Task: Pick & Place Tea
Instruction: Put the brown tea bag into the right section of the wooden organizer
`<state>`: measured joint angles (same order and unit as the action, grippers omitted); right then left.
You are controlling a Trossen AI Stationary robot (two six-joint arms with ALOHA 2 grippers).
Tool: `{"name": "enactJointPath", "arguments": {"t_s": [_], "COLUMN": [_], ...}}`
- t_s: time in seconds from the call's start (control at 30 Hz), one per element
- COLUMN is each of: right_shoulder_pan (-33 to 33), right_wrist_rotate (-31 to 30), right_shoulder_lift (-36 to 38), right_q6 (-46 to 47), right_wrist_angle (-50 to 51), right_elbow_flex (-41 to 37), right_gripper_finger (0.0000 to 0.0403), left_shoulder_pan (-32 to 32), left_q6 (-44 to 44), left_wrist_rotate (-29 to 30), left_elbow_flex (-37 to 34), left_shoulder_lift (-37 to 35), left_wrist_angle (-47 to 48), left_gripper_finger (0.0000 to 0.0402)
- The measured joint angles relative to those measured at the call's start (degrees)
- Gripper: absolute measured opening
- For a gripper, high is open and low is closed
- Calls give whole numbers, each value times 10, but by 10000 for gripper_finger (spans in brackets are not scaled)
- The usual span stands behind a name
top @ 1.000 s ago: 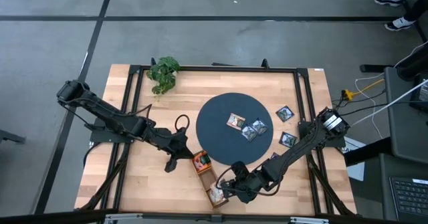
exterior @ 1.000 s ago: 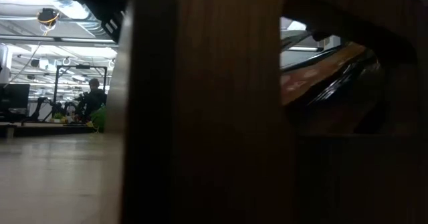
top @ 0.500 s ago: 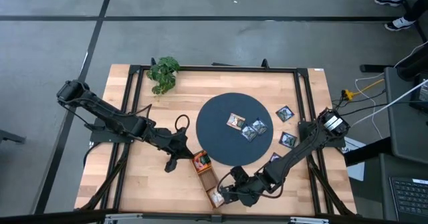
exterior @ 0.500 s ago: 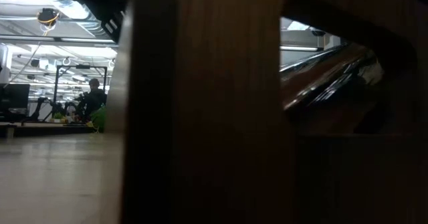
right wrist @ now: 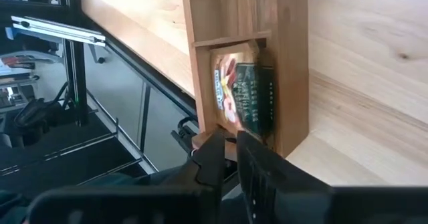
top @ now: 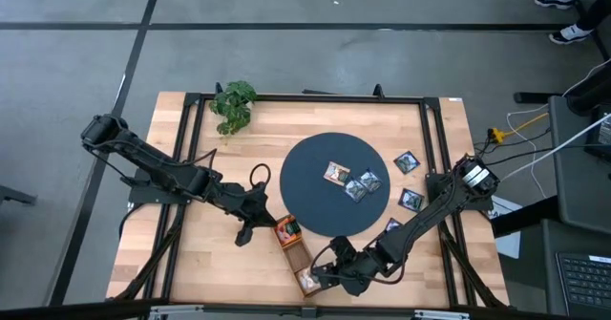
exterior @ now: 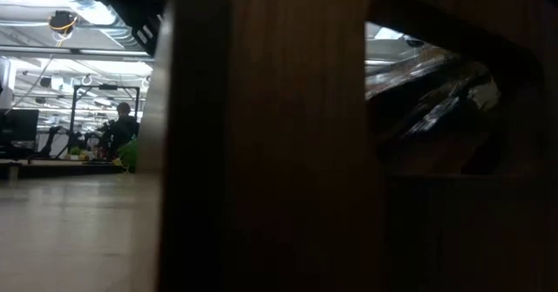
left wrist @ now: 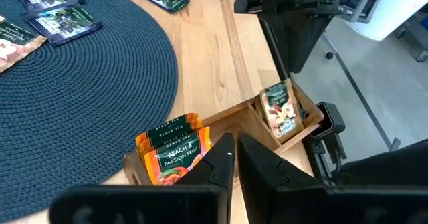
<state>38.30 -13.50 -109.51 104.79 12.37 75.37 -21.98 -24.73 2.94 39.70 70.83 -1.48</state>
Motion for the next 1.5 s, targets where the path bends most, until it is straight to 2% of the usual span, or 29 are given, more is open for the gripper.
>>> {"name": "enactJointPath", "arguments": {"t_s": [0.3, 0.47, 0.57, 0.67, 0.77, 0.87, 0.93, 1.0, 1.07, 1.2, 1.37, 1.5], "right_shoulder_pan": [0, 2, 8, 12, 5, -10, -21, -31, -38, -55, -91, -132], "right_wrist_rotate": [-14, -134, -171, -166, -153, -119, -84, -56, -55, -66, -85, -113], "right_shoulder_lift": [1, 40, 78, 114, 145, 175, 199, 227, 248, 284, 300, 303], "right_q6": [0, -5, -17, -20, -16, -16, -18, -18, -18, -9, -5, -48], "right_wrist_angle": [4, 22, 70, 121, 168, 170, 137, 85, 10, -75, -53, 5], "right_elbow_flex": [0, 0, -6, -19, -37, -84, -128, -186, -245, -333, -374, -376], "right_gripper_finger": [49, 73, 80, 76, 65, 52, 44, 37, 33, 33, 37, 33], "left_shoulder_pan": [0, 4, 7, 25, 63, 104, 127, 147, 161, 183, 205, 234], "left_q6": [0, -2, -2, -30, -51, -54, -46, -33, -17, 42, 118, 119], "left_wrist_rotate": [-10, -10, -11, -23, -60, -111, -137, -152, -153, -122, -85, -82], "left_elbow_flex": [0, 0, 0, 10, 17, 32, 44, 68, 100, 189, 301, 366], "left_shoulder_lift": [0, 0, 0, 2, 18, 43, 60, 82, 103, 161, 242, 300], "left_wrist_angle": [0, 0, 1, 20, 22, 21, 23, 23, 40, 124, 186, 190], "left_gripper_finger": [20, 36, 44, 45, 41, 36, 34, 32, 30, 21, 7, 2]}}
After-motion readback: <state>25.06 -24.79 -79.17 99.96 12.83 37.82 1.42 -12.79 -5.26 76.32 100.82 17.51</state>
